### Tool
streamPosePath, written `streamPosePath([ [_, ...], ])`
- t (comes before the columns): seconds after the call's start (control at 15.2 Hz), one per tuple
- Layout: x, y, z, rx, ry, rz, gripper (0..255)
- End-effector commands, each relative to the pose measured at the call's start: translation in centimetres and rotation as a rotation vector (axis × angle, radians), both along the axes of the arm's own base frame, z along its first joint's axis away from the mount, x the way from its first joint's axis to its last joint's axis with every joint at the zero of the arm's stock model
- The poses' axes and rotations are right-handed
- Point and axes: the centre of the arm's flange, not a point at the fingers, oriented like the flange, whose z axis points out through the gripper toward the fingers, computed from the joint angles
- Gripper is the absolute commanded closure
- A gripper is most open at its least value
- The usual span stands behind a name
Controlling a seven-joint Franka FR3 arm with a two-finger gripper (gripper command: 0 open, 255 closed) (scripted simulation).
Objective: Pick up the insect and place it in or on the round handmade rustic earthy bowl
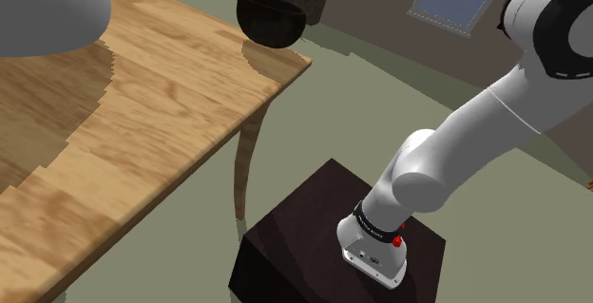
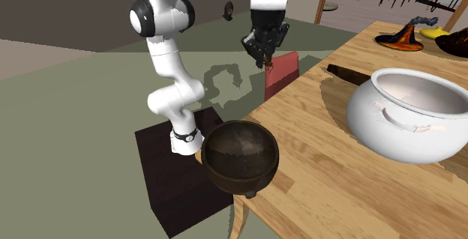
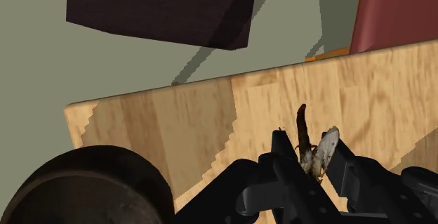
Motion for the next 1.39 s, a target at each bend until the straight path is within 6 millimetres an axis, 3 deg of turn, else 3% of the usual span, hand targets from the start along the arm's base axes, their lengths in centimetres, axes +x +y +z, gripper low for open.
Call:
streamPosePath([
  [0.0, 1.7, -2.0, 0.2, 0.0, 0.0, 0.001, 255],
  [0.92, 14.5, -15.9, 0.7, 0.0, 0.0, 0.001, 255],
  [1.32, 14.5, -15.9, -2.4, 0.0, 0.0, 0.001, 255],
])
